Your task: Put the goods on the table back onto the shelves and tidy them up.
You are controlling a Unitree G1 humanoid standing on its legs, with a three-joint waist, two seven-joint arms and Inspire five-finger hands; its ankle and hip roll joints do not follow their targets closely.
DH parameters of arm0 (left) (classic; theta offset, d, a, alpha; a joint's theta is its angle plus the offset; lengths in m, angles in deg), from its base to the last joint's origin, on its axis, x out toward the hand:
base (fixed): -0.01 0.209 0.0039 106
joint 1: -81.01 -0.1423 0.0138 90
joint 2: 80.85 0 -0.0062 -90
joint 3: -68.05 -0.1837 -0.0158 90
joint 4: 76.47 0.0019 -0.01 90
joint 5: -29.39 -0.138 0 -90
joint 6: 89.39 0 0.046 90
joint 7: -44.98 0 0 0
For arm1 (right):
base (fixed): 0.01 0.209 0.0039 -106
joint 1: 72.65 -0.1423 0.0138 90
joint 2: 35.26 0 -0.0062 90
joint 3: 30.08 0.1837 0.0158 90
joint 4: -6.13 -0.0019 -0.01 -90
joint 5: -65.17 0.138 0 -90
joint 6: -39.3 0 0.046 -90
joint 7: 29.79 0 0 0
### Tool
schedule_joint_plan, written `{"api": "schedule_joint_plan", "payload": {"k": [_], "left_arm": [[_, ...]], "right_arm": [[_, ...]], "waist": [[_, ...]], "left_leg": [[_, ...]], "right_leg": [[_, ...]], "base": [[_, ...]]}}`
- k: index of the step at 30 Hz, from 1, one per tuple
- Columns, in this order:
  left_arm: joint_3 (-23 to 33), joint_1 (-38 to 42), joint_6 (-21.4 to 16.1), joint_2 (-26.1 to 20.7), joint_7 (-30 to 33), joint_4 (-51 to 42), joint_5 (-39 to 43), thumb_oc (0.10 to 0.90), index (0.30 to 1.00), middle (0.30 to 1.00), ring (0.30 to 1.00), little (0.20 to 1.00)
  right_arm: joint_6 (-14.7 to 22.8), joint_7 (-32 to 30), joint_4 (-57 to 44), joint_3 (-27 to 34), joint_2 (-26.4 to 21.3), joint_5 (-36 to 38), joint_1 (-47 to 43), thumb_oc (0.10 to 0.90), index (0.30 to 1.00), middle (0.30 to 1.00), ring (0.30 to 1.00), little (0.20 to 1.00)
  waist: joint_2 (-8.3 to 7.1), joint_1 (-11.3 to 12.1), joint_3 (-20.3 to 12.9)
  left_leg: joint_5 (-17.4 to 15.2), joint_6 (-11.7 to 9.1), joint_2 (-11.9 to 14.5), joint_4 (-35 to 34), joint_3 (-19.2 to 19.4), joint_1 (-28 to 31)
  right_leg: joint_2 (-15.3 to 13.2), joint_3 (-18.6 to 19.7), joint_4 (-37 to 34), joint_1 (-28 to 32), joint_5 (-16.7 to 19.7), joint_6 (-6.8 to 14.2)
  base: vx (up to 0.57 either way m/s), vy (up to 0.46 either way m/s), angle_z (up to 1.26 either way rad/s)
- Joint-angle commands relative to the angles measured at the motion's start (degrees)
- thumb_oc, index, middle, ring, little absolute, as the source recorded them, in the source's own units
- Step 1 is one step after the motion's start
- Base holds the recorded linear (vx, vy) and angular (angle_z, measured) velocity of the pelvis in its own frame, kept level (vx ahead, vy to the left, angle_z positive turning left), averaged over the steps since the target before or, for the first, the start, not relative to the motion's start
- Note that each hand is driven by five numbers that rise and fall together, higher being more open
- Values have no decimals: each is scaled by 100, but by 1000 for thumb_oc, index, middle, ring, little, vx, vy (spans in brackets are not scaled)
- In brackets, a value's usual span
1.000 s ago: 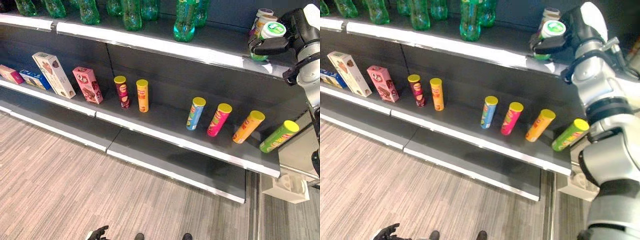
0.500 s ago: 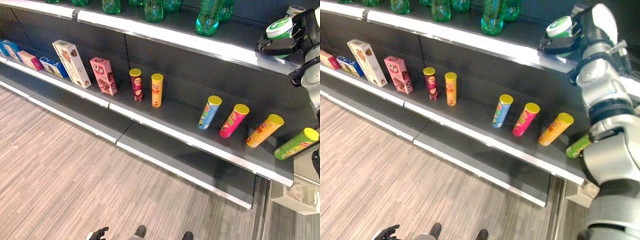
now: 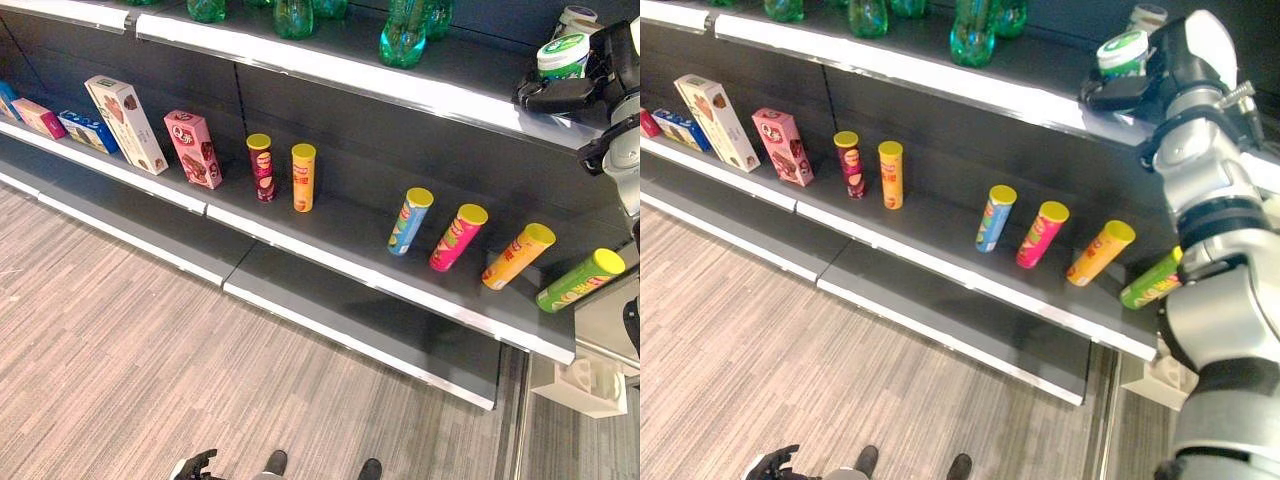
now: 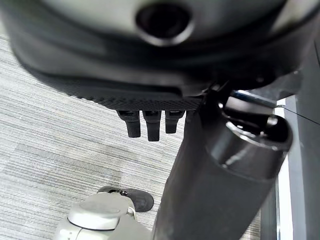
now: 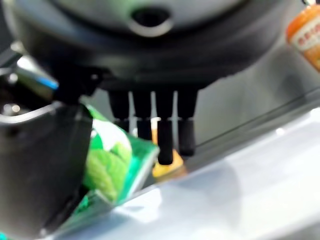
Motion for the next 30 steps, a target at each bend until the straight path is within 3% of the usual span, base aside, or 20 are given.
{"api": "schedule_joint_plan", "payload": {"k": [1, 2, 3, 5, 22, 27, 30], "left_arm": [[-213, 227, -199, -448, 178, 79, -72, 800, 900, 900, 900, 900], [-209, 217, -189, -446, 173, 76, -72, 800, 900, 900, 900, 900], [-208, 217, -188, -453, 169, 74, -68, 800, 900, 900, 900, 900], [-217, 206, -186, -460, 166, 71, -77, 800, 900, 900, 900, 900], [-249, 247, -166, -408, 181, 159, -112, 800, 900, 900, 900, 900], [-258, 249, -148, -382, 163, 157, -117, 800, 900, 900, 900, 900], [-173, 251, -127, -373, 160, 181, -178, 800, 900, 900, 900, 900]], "right_arm": [[173, -470, 231, -136, -303, 258, -1123, 400, 300, 300, 300, 300], [182, -456, 216, -81, -299, 335, -1093, 445, 368, 368, 368, 368], [182, -457, 219, -74, -298, 350, -1083, 643, 665, 665, 665, 665], [182, -441, 231, -72, -269, 382, -1085, 800, 900, 900, 900, 900], [212, -481, 136, 60, -304, 563, -1023, 800, 900, 900, 900, 900], [403, -674, -450, 431, -439, 917, -919, 800, 900, 900, 900, 900], [599, -733, -1736, 652, -842, 1150, -729, 800, 900, 900, 900, 900]], "waist": [[-272, 44, -33], [-268, 44, -32], [-269, 45, -35], [-270, 44, -44], [-306, -25, -80], [-293, -81, -101], [-303, -182, -112]], "left_leg": [[-426, 31, 16, -50, 483, 141], [-428, 30, 17, -50, 494, 150], [-429, 31, 17, -50, 500, 155], [-435, 29, 18, -50, 507, 160], [-480, 31, 53, -50, 598, 238], [-517, 46, 43, -50, 687, 274], [-548, 70, 24, -50, 768, 295]], "right_leg": [[-244, 195, 43, 660, -735, 527], [-244, 197, 43, 667, -738, 529], [-243, 201, 43, 668, -737, 530], [-236, 207, 43, 673, -743, 529], [-226, 264, 43, 690, -739, 535], [-254, 307, 43, 679, -707, 564], [-298, 346, 43, 643, -659, 608]], "base": [[2, 5, -8], [-1, 7, -8], [0, 8, -7], [-1, 4, -4], [-1, 0, -1], [-20, 40, -9], [-19, 90, -11]]}}
